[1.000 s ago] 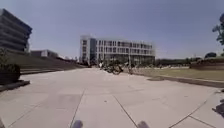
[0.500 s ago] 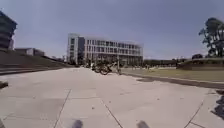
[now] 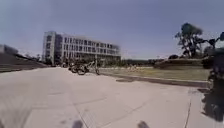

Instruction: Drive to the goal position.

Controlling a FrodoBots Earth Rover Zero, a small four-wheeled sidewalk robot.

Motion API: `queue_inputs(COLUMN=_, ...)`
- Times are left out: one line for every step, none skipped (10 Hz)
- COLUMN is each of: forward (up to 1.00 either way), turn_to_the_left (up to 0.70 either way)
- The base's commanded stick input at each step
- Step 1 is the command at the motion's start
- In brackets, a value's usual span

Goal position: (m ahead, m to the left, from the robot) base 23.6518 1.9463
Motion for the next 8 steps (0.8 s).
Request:
queue_inputs(forward=0.7, turn_to_the_left=-0.35)
queue_inputs(forward=0.7, turn_to_the_left=-0.33)
queue_inputs(forward=0.7, turn_to_the_left=-0.13)
queue_inputs(forward=0.0, turn_to_the_left=0.0)
queue_inputs(forward=0.0, turn_to_the_left=0.0)
queue_inputs(forward=0.0, turn_to_the_left=0.0)
queue_inputs(forward=0.0, turn_to_the_left=0.0)
queue_inputs(forward=0.0, turn_to_the_left=0.0)
